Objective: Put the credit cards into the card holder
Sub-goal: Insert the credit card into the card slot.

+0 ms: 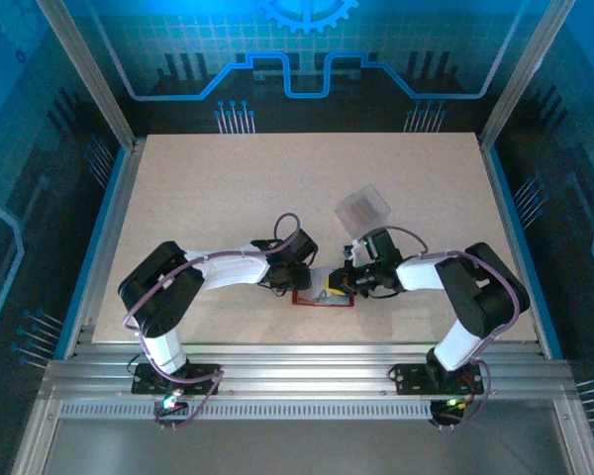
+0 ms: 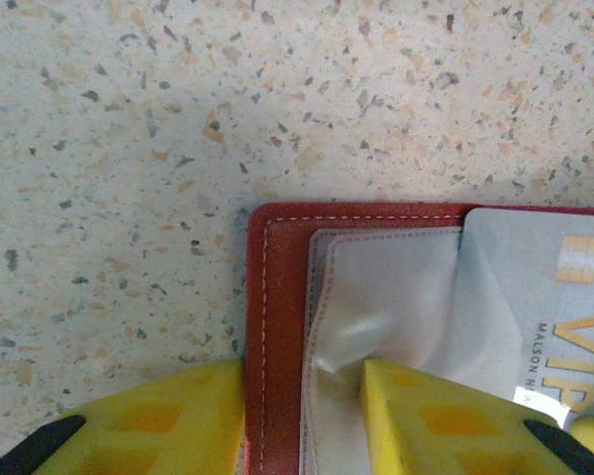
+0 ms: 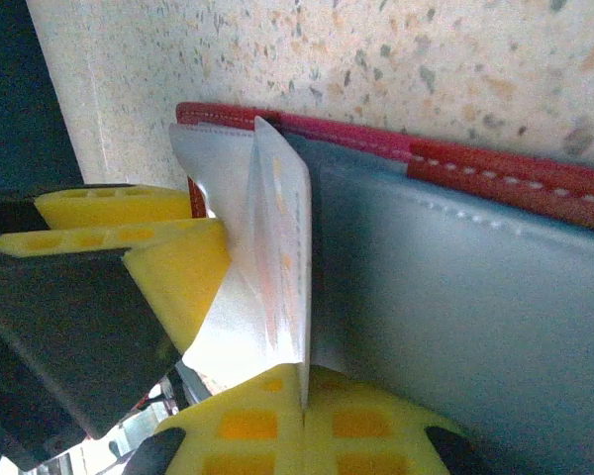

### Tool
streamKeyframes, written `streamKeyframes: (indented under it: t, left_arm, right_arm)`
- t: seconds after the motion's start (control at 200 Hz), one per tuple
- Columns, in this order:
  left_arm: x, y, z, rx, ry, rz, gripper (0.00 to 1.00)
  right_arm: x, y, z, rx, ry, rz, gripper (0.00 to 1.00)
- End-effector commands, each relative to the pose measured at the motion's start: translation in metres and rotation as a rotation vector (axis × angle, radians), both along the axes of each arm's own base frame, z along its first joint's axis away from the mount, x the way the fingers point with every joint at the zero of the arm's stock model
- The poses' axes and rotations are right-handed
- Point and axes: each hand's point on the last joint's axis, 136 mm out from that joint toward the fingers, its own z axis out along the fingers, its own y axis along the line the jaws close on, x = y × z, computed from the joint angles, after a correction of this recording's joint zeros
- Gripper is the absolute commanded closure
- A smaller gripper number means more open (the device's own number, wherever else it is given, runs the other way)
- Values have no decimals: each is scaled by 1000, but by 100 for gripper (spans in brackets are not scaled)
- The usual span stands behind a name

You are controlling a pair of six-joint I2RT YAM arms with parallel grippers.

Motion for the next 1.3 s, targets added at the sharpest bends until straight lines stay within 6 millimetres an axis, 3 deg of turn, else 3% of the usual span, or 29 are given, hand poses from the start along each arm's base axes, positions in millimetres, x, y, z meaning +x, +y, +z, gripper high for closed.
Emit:
streamKeyframes:
  t: [0.0, 0.5, 0.89, 0.976, 1.121, 1.296]
  left_arm:
    - [-26, 8, -35, 36, 109, -17, 62]
    - [-27, 7, -32, 19, 103, -23, 62]
    - [-22, -2, 21, -99, 24, -20, 60]
    - [-22, -3, 20, -98, 27, -26, 67]
    - [-20, -5, 11, -83, 44, -33, 87]
    - [-18, -6, -3, -61, 65, -37, 99]
  right_arm:
    - [-23, -8, -18, -67, 85, -1, 100]
    - [-29, -10, -23, -96, 114, 8, 100]
    - [-24, -14, -23, -151, 102, 13, 100]
    - [-24, -14, -24, -151, 104, 11, 100]
    - [-23, -12, -24, -150, 106, 16, 100]
    - [-23, -10, -24, -150, 108, 19, 100]
